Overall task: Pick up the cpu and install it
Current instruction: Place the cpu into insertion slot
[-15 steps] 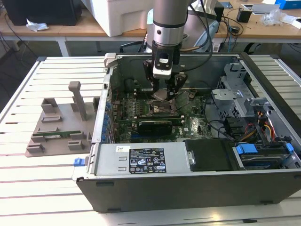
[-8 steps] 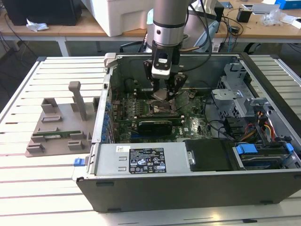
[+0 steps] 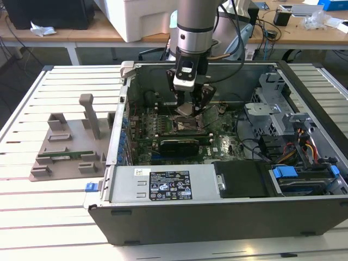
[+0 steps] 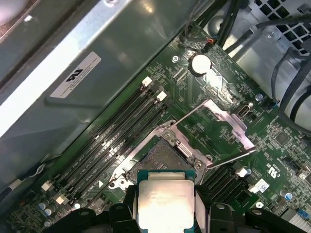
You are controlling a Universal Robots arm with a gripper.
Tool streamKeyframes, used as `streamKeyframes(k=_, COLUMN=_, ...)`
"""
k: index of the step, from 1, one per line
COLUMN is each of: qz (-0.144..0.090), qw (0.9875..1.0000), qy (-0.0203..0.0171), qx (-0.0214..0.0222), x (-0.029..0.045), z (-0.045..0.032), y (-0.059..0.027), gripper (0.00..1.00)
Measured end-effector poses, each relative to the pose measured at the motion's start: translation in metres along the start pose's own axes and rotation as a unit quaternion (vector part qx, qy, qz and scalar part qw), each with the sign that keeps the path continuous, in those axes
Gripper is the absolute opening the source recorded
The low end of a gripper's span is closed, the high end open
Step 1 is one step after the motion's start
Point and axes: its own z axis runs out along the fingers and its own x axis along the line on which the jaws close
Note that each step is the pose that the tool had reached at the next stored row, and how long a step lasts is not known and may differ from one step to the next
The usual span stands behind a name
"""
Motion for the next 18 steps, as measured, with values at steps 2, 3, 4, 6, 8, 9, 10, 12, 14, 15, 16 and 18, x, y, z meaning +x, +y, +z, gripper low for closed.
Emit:
streamKeyframes(k=2, qz=0.005, qw=1.0000, qy=0.0000, qx=0.0002, x=0.0000, z=0.0000, y=0.0000, gripper=0.55)
streamKeyframes(k=3, qz=0.010, qw=1.0000, qy=0.0001, qx=0.0004, x=0.0000, z=0.0000, y=0.0000, gripper=0.55)
streamKeyframes(k=4, qz=0.013, qw=0.9999, qy=0.0001, qx=0.0006, x=0.0000, z=0.0000, y=0.0000, gripper=0.55)
streamKeyframes(k=6, qz=0.020, qw=0.9998, qy=0.0002, qx=0.0009, x=0.0000, z=0.0000, y=0.0000, gripper=0.55)
streamKeyframes(k=8, qz=0.030, qw=0.9996, qy=0.0002, qx=0.0014, x=0.0000, z=0.0001, y=0.0000, gripper=0.55)
streamKeyframes(k=9, qz=0.034, qw=0.9994, qy=0.0001, qx=0.0017, x=0.0000, z=0.0000, y=0.0000, gripper=0.55)
streamKeyframes(k=10, qz=0.040, qw=0.9992, qy=0.0001, qx=0.0020, x=0.0000, z=0.0001, y=0.0000, gripper=0.55)
streamKeyframes(k=12, qz=0.051, qw=0.9987, qy=0.0001, qx=0.0026, x=0.0000, z=0.0001, y=0.0000, gripper=0.55)
streamKeyframes(k=14, qz=0.060, qw=0.9982, qy=0.0001, qx=0.0030, x=0.0000, z=0.0001, y=0.0000, gripper=0.55)
streamKeyframes(k=15, qz=0.064, qw=0.9980, qy=0.0001, qx=0.0032, x=0.0000, z=0.0001, y=0.0000, gripper=0.55)
streamKeyframes(k=16, qz=0.072, qw=0.9974, qy=0.0002, qx=0.0036, x=0.0000, z=0.0002, y=0.0000, gripper=0.55)
streamKeyframes(k=18, qz=0.086, qw=0.9963, qy=0.0004, qx=0.0042, x=0.0000, z=0.0002, y=0.0000, gripper=0.55)
